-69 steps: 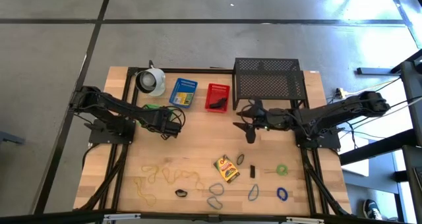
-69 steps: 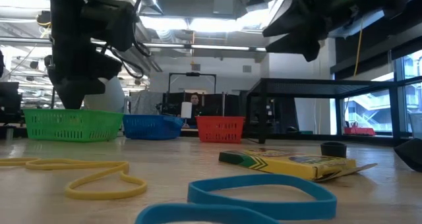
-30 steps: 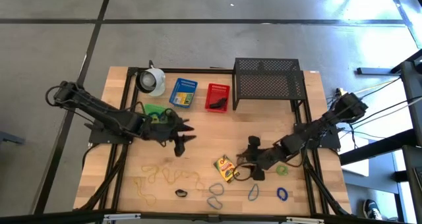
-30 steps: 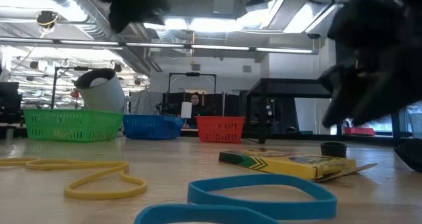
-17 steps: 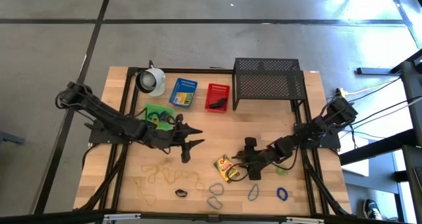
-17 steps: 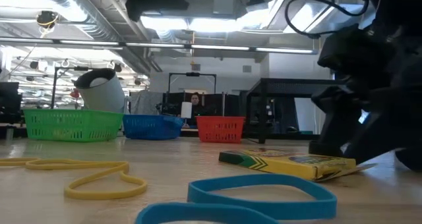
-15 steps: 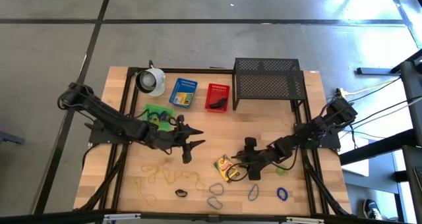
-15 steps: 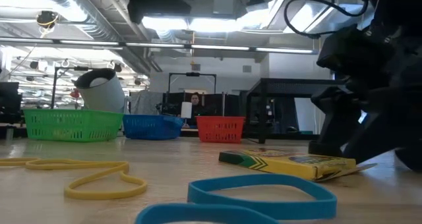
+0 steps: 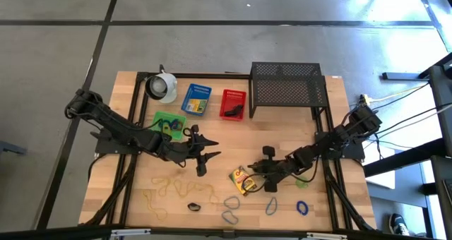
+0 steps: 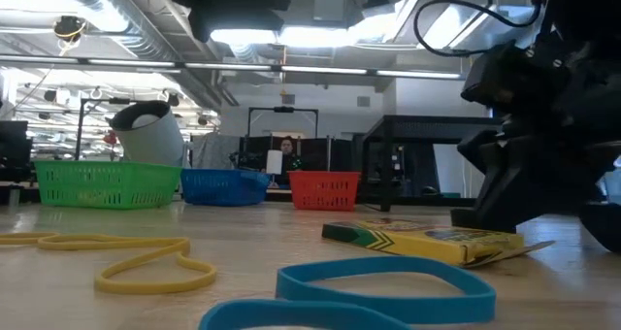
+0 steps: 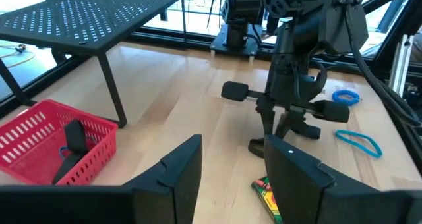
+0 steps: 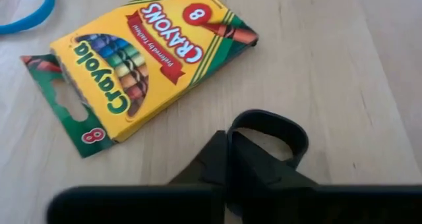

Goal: Pick & Place Office Desk Supplies
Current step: Put the black rubber band into the red bin

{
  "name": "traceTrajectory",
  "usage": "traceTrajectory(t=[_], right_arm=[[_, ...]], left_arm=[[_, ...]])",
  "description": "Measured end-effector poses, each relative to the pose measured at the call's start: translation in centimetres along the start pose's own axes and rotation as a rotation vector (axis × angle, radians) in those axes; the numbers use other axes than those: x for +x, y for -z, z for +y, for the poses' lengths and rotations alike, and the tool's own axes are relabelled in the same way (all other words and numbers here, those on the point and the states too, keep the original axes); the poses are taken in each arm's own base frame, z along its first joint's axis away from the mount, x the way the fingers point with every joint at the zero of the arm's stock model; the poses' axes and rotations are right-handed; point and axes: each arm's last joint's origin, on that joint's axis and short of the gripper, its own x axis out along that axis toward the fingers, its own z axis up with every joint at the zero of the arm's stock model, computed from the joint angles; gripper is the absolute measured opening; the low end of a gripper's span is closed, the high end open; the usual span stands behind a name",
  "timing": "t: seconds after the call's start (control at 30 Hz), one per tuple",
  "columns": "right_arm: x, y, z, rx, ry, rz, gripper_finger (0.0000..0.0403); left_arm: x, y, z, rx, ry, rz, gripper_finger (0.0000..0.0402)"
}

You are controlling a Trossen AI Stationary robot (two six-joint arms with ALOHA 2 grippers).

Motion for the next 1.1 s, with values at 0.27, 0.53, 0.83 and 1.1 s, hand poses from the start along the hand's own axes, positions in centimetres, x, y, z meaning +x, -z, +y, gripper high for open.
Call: traceTrajectory(t=[0.27,0.53,0.83,1.1], right_arm=[[-1.2,-2.6,-0.1,0.021,0.030,-0.165,0.0022],[-5.7,-9.4,-0.8,0.004,0.073,-0.456,0.0013],[-8.3,-13.4,-1.2,-0.087,-0.208,-0.681,0.0015],[-8.3,-13.5,-1.0,-0.089,-0.361,-0.673,0.0016]], left_arm=[[0.0,0.0,0.0,0.000,0.000,0.000,0.0157],[0.0,0.0,0.0,0.036,-0.014,-0.006,0.0157],[2.7,1.1,-1.7,0.241,0.015,-0.107,0.0157],[4.1,1.4,-3.3,0.352,0.214,-0.275,0.0171]])
